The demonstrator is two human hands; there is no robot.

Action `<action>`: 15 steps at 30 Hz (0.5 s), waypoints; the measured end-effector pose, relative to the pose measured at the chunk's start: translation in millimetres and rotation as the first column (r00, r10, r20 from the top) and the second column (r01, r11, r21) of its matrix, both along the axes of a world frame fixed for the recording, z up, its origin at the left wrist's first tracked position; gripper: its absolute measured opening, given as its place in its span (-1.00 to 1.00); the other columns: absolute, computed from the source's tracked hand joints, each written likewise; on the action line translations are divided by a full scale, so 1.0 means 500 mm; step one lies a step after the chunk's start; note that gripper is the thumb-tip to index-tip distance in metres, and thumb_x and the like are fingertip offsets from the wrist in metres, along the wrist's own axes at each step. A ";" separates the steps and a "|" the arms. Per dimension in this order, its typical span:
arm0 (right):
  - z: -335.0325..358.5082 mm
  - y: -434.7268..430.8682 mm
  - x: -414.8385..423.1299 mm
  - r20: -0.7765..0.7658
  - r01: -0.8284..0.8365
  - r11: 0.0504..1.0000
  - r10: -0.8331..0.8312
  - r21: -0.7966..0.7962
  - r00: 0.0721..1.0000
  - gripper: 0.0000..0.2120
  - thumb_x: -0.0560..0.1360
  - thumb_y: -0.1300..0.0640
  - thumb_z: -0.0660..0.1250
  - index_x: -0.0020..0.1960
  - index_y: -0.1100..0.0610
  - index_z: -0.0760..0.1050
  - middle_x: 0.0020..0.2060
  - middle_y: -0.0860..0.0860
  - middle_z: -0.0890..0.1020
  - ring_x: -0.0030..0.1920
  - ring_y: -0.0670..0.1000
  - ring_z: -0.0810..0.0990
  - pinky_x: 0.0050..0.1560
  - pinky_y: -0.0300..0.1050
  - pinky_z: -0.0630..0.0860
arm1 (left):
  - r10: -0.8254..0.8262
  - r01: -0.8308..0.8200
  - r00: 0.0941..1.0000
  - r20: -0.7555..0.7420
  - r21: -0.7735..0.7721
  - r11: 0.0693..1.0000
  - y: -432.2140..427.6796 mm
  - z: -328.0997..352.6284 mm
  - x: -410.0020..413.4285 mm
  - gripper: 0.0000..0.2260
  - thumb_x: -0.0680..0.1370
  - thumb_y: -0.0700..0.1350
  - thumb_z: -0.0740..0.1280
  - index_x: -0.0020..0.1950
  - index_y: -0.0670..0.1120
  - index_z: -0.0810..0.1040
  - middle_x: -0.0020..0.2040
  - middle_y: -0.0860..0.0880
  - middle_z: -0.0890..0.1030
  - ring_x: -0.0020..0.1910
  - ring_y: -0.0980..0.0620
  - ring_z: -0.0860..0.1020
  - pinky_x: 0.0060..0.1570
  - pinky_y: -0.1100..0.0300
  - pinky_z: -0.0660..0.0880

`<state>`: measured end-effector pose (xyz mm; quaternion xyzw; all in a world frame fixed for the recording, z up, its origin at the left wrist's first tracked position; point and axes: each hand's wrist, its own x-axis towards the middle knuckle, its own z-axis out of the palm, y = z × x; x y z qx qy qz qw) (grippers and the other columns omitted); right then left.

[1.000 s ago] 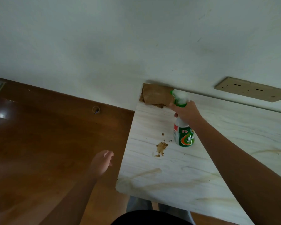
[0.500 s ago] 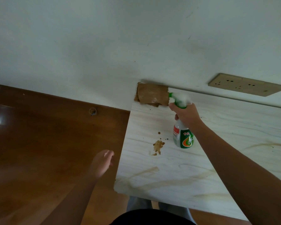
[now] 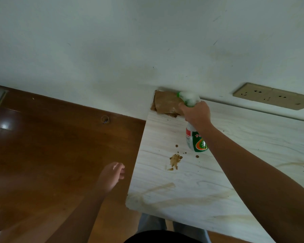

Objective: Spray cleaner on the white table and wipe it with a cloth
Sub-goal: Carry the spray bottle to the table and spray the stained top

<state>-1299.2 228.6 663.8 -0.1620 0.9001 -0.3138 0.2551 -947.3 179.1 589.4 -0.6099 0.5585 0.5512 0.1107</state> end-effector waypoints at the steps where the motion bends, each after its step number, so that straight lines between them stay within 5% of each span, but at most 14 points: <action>1: 0.001 0.001 -0.006 0.005 0.029 0.999 -0.029 -0.016 1.000 -0.71 0.45 -0.13 0.39 -0.16 0.11 0.51 -0.25 0.17 0.69 -0.30 0.09 0.66 -0.18 0.00 0.65 | 0.003 -0.003 1.000 0.000 -0.001 1.000 -0.001 0.000 0.000 -0.85 0.69 -0.07 0.23 0.10 -0.08 0.56 0.02 -0.09 0.64 -0.04 -0.03 0.64 -0.10 0.16 0.49; 10: -0.006 0.059 -0.073 0.047 0.151 0.988 -0.152 0.030 0.987 -0.72 0.45 -0.10 0.43 -0.13 0.13 0.56 -0.39 0.02 0.63 -0.44 -0.05 0.60 -0.16 -0.04 0.66 | -0.030 0.030 1.000 -0.002 0.000 1.000 -0.005 -0.004 -0.015 -0.85 0.70 -0.08 0.21 0.11 -0.08 0.55 0.03 -0.10 0.62 -0.04 -0.04 0.62 -0.08 0.16 0.49; 15: -0.019 0.099 -0.077 -0.009 0.187 0.979 -0.187 0.081 0.982 -0.70 0.40 -0.11 0.42 -0.15 0.14 0.54 -0.29 0.13 0.69 -0.26 0.10 0.70 -0.13 0.03 0.67 | -0.059 0.059 0.998 0.018 -0.016 0.998 -0.008 -0.010 -0.028 -0.86 0.69 -0.06 0.22 0.08 -0.06 0.55 0.02 -0.11 0.61 -0.04 -0.05 0.63 -0.08 0.15 0.50</action>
